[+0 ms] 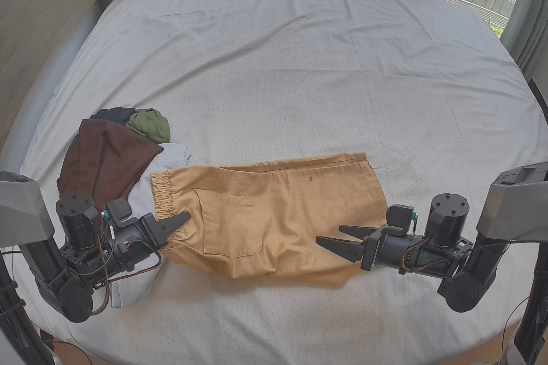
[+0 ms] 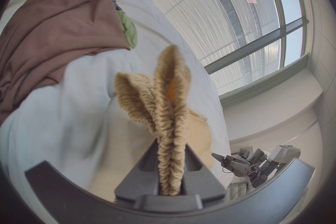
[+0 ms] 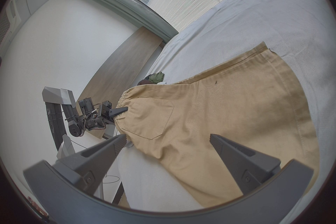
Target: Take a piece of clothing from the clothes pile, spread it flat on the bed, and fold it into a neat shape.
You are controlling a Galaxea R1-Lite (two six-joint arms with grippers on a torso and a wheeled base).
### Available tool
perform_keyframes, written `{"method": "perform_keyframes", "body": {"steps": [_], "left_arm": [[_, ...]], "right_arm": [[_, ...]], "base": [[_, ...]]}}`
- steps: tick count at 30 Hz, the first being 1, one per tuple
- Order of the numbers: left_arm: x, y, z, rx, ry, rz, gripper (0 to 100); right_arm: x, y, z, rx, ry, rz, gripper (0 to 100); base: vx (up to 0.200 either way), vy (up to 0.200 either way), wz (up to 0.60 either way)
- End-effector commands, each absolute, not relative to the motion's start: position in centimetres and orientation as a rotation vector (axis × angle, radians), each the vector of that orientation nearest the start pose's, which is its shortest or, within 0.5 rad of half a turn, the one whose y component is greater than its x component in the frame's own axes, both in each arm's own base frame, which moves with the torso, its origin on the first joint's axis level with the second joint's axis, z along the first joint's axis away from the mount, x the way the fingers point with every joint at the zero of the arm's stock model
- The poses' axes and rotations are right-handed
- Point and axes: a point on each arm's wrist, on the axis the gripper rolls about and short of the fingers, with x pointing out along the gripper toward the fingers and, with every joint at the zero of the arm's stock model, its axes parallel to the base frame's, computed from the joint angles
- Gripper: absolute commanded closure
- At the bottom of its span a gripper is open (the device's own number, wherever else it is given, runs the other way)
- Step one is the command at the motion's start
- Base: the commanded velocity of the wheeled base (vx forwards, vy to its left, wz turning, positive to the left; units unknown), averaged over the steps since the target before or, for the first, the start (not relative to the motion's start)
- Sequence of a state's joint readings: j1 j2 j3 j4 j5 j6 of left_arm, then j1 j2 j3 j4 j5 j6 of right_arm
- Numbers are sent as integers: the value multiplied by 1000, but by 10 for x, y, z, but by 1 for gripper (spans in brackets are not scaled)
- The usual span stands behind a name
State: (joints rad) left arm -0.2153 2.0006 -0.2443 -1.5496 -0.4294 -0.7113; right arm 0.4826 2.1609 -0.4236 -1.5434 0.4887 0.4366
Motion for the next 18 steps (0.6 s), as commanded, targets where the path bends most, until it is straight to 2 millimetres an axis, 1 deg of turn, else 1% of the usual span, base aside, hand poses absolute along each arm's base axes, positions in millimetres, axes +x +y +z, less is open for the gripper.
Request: {"method": "perform_keyframes", "body": {"steps": [1, 5, 9, 14, 15, 16, 18], "left_arm": [[259, -85, 71, -694, 422, -615, 100], [258, -103, 73, -682, 430, -680, 100], [262, -117, 75, -674, 417, -727, 100], [271, -131, 77, -671, 387, -747, 100], [271, -131, 77, -671, 387, -747, 100], [273, -138, 76, -669, 378, -747, 100], [274, -143, 75, -669, 379, -752, 100]], "right_arm": [[269, 153, 51, 401, 392, 914, 0], [269, 149, 58, 405, 367, 909, 0], [270, 145, 64, 408, 345, 900, 0], [269, 143, 74, 411, 311, 905, 0], [269, 143, 74, 411, 311, 905, 0], [269, 141, 78, 413, 298, 902, 0], [269, 139, 83, 413, 281, 901, 0]], "base": [[0, 0, 0], [0, 0, 0], [0, 0, 0], [0, 0, 0], [0, 0, 0], [0, 0, 0], [0, 0, 0]]}}
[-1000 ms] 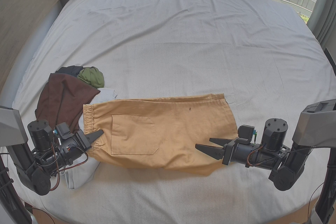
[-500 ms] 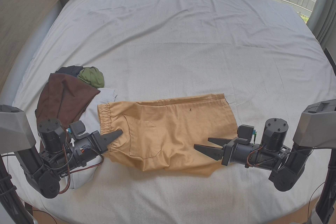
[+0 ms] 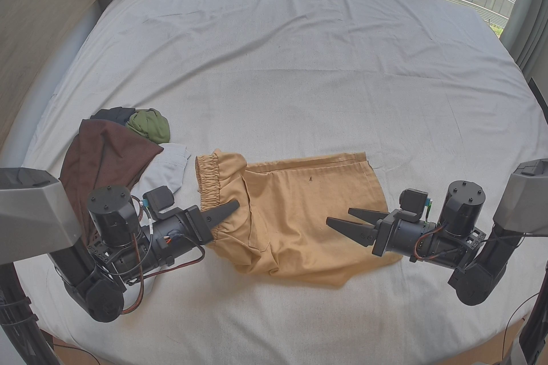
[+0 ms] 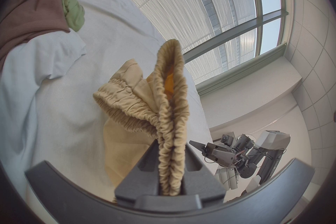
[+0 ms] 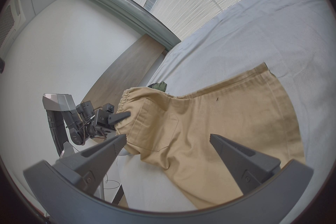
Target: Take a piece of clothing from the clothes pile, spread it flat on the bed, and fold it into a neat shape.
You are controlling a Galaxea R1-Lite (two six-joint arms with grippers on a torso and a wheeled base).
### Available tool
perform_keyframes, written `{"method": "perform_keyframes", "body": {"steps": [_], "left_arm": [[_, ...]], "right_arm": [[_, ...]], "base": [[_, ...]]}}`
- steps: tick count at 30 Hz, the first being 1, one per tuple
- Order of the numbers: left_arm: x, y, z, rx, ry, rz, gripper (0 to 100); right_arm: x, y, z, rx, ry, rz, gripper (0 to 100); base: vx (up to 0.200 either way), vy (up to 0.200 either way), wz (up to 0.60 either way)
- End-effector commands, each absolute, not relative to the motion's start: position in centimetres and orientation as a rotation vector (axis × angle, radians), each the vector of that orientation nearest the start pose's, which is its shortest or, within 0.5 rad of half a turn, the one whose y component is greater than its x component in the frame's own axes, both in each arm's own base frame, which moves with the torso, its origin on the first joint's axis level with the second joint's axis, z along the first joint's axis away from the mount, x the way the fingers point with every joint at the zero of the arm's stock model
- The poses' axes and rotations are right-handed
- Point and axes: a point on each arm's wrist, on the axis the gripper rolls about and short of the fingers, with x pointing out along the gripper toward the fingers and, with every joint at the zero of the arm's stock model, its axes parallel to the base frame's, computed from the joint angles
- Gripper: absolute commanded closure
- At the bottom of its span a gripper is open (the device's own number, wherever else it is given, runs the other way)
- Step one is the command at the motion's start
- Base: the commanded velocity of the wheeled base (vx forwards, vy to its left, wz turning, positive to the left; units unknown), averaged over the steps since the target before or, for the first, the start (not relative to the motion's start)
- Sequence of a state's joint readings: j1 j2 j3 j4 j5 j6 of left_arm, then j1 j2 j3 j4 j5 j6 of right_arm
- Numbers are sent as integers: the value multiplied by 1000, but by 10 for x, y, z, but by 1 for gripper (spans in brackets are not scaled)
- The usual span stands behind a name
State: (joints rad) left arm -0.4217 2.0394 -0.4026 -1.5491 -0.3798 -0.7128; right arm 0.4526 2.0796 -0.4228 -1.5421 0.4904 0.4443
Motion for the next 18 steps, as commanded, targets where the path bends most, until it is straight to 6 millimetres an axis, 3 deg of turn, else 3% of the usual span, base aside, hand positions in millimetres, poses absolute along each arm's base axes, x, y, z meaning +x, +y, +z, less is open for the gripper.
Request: {"method": "perform_keyframes", "body": {"steps": [1, 18], "left_arm": [[274, -144, 74, -669, 379, -752, 100], [289, -194, 66, -667, 363, -855, 100]], "right_arm": [[269, 139, 84, 413, 278, 902, 0], [275, 127, 103, 416, 192, 876, 0]], "base": [[0, 0, 0], [0, 0, 0]]}}
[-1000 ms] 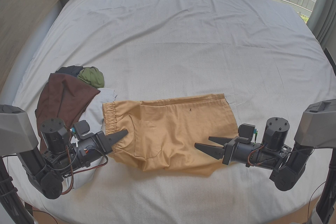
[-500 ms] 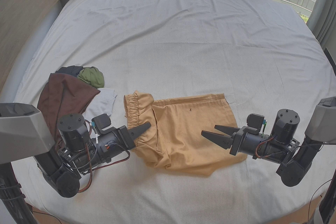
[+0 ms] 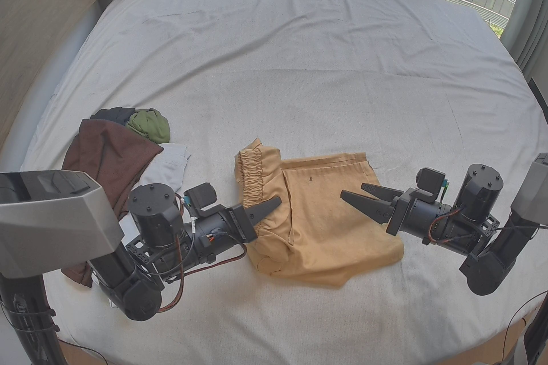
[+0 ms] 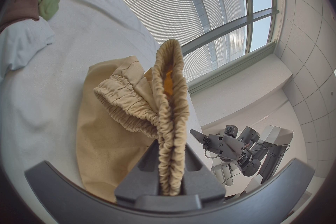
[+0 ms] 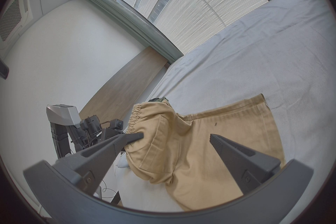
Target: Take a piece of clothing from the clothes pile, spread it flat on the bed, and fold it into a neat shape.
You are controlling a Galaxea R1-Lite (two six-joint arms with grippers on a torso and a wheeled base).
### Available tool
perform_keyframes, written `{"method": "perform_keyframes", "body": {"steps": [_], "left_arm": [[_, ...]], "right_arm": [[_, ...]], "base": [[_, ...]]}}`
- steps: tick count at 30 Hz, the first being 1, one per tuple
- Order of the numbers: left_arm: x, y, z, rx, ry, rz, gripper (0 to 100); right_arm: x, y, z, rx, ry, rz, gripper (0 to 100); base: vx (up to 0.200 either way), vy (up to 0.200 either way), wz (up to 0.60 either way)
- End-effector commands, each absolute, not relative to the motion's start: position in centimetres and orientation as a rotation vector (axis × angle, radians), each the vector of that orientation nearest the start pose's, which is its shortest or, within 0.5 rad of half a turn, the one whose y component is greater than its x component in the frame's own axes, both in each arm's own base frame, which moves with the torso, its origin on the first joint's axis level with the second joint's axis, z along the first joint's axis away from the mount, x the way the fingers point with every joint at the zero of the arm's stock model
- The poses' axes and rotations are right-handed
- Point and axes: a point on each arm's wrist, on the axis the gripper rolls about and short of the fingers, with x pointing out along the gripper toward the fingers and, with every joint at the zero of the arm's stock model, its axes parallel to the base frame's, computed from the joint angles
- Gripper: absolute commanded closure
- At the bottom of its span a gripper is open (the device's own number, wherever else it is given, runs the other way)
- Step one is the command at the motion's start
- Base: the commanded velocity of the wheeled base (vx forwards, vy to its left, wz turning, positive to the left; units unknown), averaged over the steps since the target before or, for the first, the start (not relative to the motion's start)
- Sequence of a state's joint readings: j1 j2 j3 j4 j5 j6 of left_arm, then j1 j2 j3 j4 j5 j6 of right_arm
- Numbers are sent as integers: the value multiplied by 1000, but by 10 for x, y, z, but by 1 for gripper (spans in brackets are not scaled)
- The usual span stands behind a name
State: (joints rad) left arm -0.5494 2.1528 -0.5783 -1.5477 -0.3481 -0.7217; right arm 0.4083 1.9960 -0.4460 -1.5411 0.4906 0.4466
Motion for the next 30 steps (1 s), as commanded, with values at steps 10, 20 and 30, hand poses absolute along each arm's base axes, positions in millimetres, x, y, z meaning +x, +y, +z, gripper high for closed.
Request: {"method": "perform_keyframes", "body": {"steps": [10, 20, 30], "left_arm": [[303, -223, 64, -680, 320, -881, 100], [306, -250, 65, -709, 343, -930, 100], [312, -260, 56, -702, 376, -925, 100]], "right_arm": [[280, 125, 114, 443, 151, 871, 0], [282, 122, 115, 444, 143, 862, 0], [286, 118, 118, 447, 126, 847, 0]], "base": [[0, 0, 0], [0, 0, 0], [0, 0, 0]]}}
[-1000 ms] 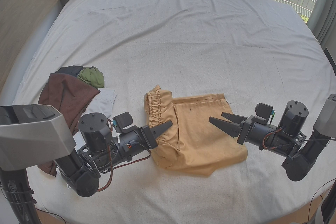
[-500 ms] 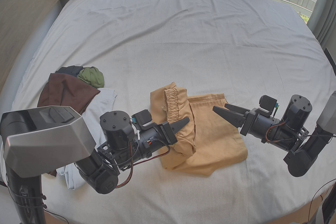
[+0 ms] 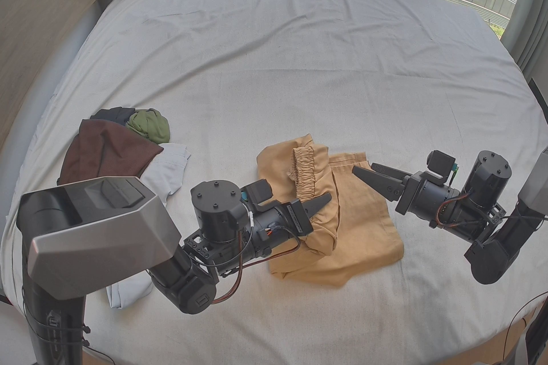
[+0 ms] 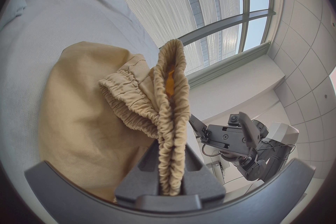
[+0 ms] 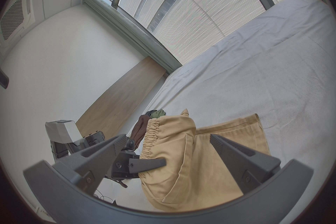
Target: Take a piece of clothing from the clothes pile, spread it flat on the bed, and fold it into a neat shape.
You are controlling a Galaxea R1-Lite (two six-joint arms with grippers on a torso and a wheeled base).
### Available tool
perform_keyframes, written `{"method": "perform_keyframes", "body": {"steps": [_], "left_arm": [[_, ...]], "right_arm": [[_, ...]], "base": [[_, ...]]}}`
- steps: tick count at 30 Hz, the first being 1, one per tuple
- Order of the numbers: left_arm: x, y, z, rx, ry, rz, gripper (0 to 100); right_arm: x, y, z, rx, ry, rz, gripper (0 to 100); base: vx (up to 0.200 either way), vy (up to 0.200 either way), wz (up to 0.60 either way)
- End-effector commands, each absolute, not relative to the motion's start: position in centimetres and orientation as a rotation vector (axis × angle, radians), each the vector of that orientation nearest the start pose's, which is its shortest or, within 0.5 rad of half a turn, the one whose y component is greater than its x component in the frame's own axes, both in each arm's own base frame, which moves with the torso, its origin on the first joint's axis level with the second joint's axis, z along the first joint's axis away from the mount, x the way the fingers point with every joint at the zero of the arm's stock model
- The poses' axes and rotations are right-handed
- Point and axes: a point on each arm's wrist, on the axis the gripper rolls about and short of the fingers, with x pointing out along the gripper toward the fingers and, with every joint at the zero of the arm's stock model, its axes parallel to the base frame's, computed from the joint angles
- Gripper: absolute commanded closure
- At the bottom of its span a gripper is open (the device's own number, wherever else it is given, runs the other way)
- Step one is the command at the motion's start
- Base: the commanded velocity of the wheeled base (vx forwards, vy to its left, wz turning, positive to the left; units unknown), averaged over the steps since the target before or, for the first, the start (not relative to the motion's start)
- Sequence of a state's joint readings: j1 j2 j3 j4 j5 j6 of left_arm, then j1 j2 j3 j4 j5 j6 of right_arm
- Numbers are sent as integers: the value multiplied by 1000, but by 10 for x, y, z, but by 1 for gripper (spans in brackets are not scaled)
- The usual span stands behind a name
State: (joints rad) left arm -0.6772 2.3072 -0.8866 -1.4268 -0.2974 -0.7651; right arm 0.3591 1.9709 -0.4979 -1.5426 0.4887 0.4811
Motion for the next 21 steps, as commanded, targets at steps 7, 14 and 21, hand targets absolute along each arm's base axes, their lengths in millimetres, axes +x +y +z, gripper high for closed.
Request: {"method": "perform_keyframes", "body": {"steps": [7, 14, 21], "left_arm": [[313, -261, 55, -707, 390, -923, 100], [315, -263, 59, -715, 375, -928, 0], [309, -271, 64, -719, 365, -959, 0]], "right_arm": [[285, 117, 124, 447, 107, 851, 0], [285, 117, 124, 447, 107, 851, 0], [284, 117, 124, 446, 107, 851, 0]], "base": [[0, 0, 0], [0, 0, 0], [0, 0, 0]]}}
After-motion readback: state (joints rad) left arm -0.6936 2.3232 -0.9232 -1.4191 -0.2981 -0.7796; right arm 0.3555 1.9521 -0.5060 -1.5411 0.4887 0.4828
